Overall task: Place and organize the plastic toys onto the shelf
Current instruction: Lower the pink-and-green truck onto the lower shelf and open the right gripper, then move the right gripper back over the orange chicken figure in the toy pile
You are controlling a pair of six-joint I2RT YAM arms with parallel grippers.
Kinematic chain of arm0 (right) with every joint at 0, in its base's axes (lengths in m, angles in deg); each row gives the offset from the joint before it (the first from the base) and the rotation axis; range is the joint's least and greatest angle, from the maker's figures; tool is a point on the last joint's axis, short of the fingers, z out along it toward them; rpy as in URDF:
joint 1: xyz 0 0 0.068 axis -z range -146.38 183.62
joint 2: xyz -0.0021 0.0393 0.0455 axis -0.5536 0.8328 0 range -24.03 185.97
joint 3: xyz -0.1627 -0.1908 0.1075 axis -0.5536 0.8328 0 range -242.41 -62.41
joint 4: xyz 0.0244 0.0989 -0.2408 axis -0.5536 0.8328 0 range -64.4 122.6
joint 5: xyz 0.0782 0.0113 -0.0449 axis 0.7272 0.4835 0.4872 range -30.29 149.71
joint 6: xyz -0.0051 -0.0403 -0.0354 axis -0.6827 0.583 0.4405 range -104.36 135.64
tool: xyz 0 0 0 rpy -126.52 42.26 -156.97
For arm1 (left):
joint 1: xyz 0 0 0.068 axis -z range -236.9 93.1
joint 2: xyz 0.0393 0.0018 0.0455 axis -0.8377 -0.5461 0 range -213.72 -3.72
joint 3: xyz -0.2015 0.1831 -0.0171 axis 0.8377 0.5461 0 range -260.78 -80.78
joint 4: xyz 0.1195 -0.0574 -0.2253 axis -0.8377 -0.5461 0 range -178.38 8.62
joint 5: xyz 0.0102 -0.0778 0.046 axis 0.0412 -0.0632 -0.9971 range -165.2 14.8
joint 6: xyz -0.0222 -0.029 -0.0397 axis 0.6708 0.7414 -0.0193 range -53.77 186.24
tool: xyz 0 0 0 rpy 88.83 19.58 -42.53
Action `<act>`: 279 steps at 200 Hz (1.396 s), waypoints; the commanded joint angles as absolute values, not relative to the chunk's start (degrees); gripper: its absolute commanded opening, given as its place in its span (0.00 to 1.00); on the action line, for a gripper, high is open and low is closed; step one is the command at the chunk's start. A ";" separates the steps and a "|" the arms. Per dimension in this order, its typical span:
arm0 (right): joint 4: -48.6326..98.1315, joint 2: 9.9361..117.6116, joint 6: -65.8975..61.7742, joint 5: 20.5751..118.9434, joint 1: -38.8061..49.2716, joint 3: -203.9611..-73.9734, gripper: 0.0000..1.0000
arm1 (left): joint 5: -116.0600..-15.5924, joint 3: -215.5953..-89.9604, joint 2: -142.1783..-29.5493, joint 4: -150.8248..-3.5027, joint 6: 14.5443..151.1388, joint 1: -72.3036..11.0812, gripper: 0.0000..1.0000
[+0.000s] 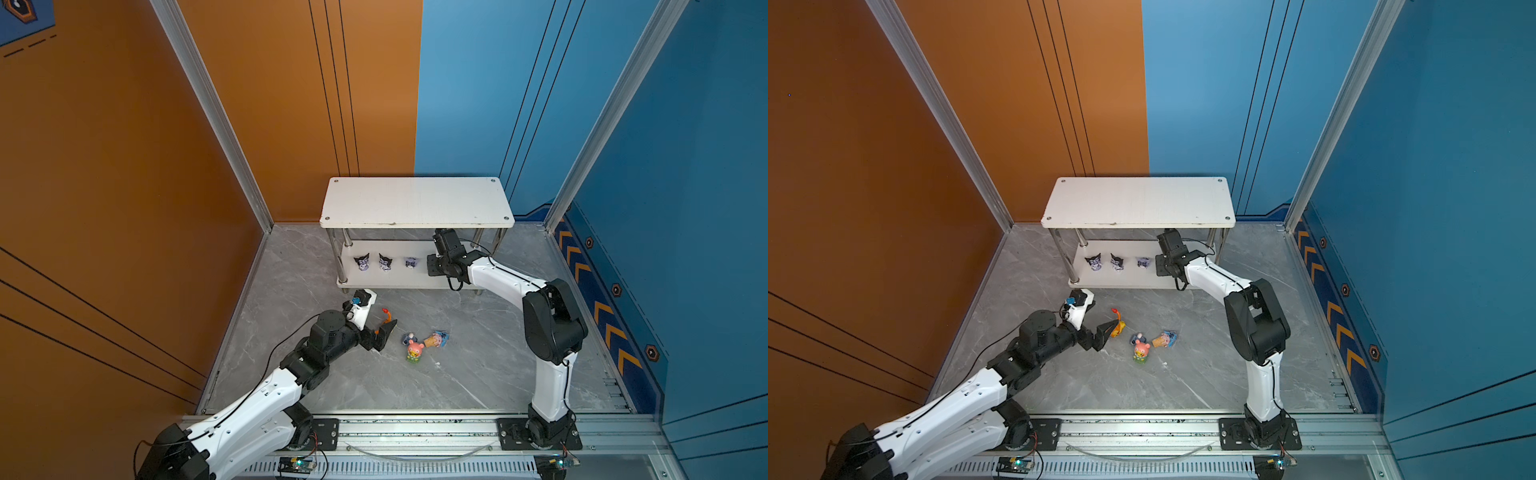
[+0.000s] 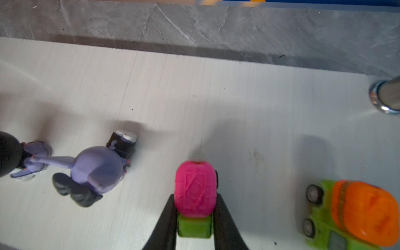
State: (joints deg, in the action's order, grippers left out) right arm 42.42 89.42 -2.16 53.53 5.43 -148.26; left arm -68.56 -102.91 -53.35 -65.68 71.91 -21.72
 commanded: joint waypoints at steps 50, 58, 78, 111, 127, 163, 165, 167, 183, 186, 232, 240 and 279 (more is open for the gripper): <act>46.00 90.85 -1.52 51.63 6.24 -151.47 0.24 | -68.69 -101.69 -53.64 -64.63 71.67 -22.54 0.98; 46.16 90.72 -1.49 51.51 6.20 -151.51 0.25 | -68.69 -101.62 -53.64 -64.52 71.68 -22.61 0.98; 46.67 90.55 -1.61 50.97 6.19 -151.37 0.27 | -68.47 -101.70 -53.77 -64.49 71.69 -22.62 0.98; 47.39 90.41 -1.81 50.37 6.19 -151.18 0.28 | -68.30 -101.81 -53.79 -64.49 71.80 -22.75 0.98; 47.53 90.41 -1.89 50.43 6.19 -151.16 0.29 | -68.31 -101.80 -53.69 -64.56 71.78 -22.71 0.98; 47.96 90.69 -1.96 50.52 6.19 -151.36 0.33 | -68.38 -101.72 -53.48 -64.62 71.82 -22.71 0.98; 47.93 90.72 -2.01 50.51 6.22 -151.36 0.33 | -68.39 -101.75 -53.49 -64.62 71.83 -22.71 0.98; 47.97 90.77 -2.07 50.49 6.20 -151.36 0.33 | -68.29 -101.66 -53.52 -64.60 71.85 -22.71 0.98; 48.01 90.76 -2.03 50.58 6.28 -151.42 0.36 | -68.33 -101.73 -53.52 -64.73 71.85 -22.71 0.98; 48.01 90.73 -2.03 50.50 6.28 -151.37 0.37 | -68.27 -101.70 -53.47 -64.76 71.81 -22.72 0.98; 47.19 89.21 -2.04 51.38 6.19 -150.09 0.45 | -68.43 -101.73 -53.21 -64.71 71.80 -22.71 0.98; 46.53 88.42 -2.03 51.61 6.12 -149.46 0.47 | -68.45 -101.68 -53.13 -64.77 71.85 -22.67 0.98; 46.34 83.83 -2.34 51.25 5.22 -146.44 0.53 | -68.10 -101.72 -53.06 -64.71 72.17 -22.69 0.98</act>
